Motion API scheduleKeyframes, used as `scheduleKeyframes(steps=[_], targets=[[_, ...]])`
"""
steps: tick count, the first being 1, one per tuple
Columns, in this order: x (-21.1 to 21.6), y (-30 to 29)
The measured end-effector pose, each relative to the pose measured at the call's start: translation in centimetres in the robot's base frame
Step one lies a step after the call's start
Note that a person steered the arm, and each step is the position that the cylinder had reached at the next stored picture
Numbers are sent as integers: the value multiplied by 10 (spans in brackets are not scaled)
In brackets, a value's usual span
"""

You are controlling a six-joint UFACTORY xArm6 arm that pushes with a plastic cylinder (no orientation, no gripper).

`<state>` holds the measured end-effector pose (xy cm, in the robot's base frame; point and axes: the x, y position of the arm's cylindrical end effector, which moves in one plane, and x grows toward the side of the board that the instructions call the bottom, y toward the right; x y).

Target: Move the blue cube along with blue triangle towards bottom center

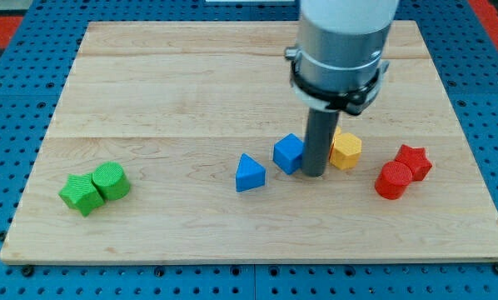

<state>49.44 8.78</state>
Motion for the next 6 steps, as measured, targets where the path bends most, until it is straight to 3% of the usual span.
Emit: scheduleKeyframes(steps=[1, 2, 6], targets=[[-26, 18], [-38, 0], [-3, -87]])
